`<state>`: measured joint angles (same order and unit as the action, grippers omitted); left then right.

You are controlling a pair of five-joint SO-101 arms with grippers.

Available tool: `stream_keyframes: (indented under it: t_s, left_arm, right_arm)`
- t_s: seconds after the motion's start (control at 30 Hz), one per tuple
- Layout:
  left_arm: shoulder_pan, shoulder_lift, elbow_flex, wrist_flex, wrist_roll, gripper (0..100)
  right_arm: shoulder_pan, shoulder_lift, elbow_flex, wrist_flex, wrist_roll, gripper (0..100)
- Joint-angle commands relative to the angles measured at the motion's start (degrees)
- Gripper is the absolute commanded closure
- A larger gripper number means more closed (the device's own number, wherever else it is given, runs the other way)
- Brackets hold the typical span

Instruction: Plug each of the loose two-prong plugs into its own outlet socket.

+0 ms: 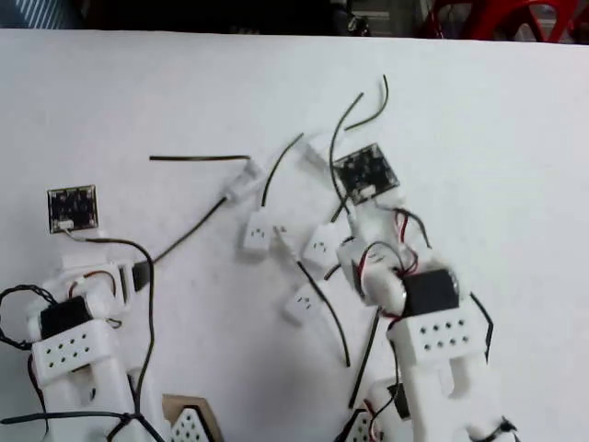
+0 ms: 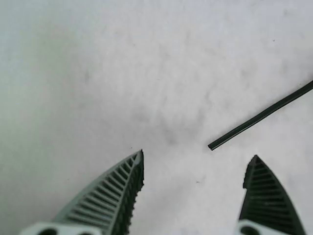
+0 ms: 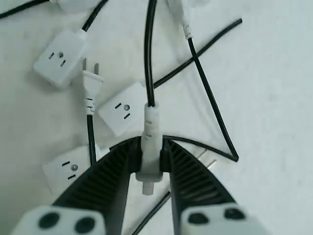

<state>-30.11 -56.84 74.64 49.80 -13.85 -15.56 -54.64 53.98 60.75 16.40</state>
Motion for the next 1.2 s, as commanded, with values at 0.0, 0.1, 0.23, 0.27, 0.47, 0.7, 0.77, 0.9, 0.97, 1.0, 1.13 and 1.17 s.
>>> stream_keyframes:
  t_s: [0.0, 0.1, 0.23, 0.27, 0.47, 0.7, 0.77, 0.9, 0.97, 1.0, 1.13, 1.17]
  left_arm:
    - [-0.13, -1.89, -0.18, -1.14, -0.18, 68]
    - [-0.13, -1.89, -0.18, -1.14, -0.18, 68]
    - [-0.13, -1.89, -0.18, -1.14, -0.18, 68]
    - [-0.13, -1.89, -0.18, -1.14, -0.18, 68]
    - [-0.13, -1.89, -0.18, -1.14, -0.18, 68]
    - [-0.04, -1.89, -0.18, -1.23, -0.18, 68]
    - [-0.04, -1.89, -0.18, -1.32, -0.09, 68]
    - [0.22, -1.98, -0.53, -2.02, 0.35, 68]
    - [1.89, -1.98, -1.14, -2.46, 0.62, 68]
    - [2.59, -1.98, -1.67, -2.73, 1.85, 68]
    - [5.58, -1.98, -5.45, -2.29, 6.59, 68]
    - [6.73, -1.98, -6.59, -2.2, 6.68, 68]
  right_arm:
    - [-2.77, -4.44, 5.36, -10.42, -0.79, 98.1]
    - [-4.62, -5.23, 7.38, -15.78, -6.68, 98.1]
    - [-8.13, -5.23, 7.56, -20.18, -13.54, 98.1]
    - [-9.19, -5.23, 7.56, -21.14, -14.95, 98.1]
    - [-15.34, -5.41, 9.49, -25.71, -20.31, 98.1]
    - [-16.92, -5.85, 15.21, -27.56, -21.36, 98.1]
    - [-16.57, -6.9, 16.44, -27.47, -21.36, 98.1]
    - [-16.4, -14.11, 20.13, -27.38, -21.36, 98.1]
    - [-16.4, -19.65, 23.03, -27.38, -21.36, 98.1]
    - [-16.31, -22.55, 24.62, -27.38, -21.36, 98.1]
    - [-16.31, -33.45, 29.8, -27.38, -21.01, 98.1]
    - [-16.31, -35.74, 30.95, -27.38, -21.01, 98.1]
